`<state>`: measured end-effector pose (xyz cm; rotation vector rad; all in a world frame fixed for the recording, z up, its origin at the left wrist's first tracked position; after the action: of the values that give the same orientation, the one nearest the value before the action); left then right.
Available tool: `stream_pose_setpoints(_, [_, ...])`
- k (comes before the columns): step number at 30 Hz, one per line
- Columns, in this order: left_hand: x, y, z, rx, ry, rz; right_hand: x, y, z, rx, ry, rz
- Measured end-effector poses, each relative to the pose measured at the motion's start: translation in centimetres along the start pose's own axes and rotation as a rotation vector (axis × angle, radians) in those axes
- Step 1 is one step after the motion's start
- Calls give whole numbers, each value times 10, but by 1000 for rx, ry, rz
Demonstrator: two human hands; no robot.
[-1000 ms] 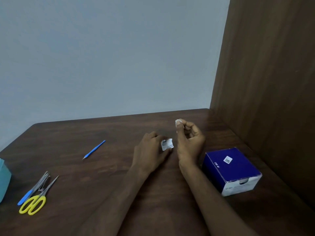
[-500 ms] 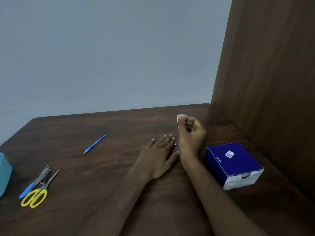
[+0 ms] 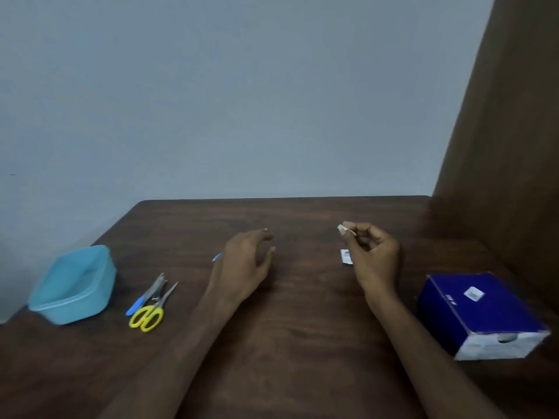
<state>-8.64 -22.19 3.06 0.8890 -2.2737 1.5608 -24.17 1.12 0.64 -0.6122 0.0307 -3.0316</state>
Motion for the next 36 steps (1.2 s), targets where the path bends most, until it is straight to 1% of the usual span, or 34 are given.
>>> stream_pose_setpoints(2, [-8, -17, 41, 66, -115, -85, -7, 11, 6, -68, -45, 59])
stream_pose_setpoints(3, [-11, -20, 55, 96, -160, -98, -11, 17, 8, -80, -56, 94])
stream_pose_setpoints(6, [-15, -14, 67, 183, -255, -62, -19, 33, 13, -106, -79, 203])
stream_pose_setpoints(8, [-13, -11, 65, 196, -290, -39, -20, 35, 14, -122, -91, 223])
stream_pose_setpoints(12, [-11, -13, 68, 157, -294, -61, -24, 37, 16, -156, -110, 248])
stream_pose_setpoints(17, [1, -4, 68, 215, -239, -14, -26, 38, 14, -204, -81, 299])
stream_pose_setpoints(22, [5, 4, 77, 23, -227, -48, -27, 36, 12, -273, -89, 247])
stream_pose_setpoints(25, [6, 8, 79, -9, -213, -46, -27, 42, 13, -344, -105, 247])
stream_pose_setpoints(30, [9, 10, 63, -81, -48, -79, -25, 54, 20, -373, -149, 210])
stream_pose_setpoints(32, [9, 8, 50, -161, 11, -126, -24, 64, 16, -333, -104, 227])
stream_pose_setpoints(33, [8, 7, 42, -218, 25, -145, -23, 69, 11, -256, -25, 238])
stream_pose_setpoints(36, [5, 4, 24, -407, 9, -183, -30, 86, -7, 235, 339, 272])
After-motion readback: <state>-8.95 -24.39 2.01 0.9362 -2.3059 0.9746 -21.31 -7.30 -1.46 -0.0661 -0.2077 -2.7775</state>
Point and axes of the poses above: each hand's wrist, its own x-axis towards the middle knuckle, its own y-axis out of the palm, z = x × y, the point moved 8 cm from there along x, towards the middle knuckle, and after that the axes turned 5 degrees about -x, right-handed, at the moved point
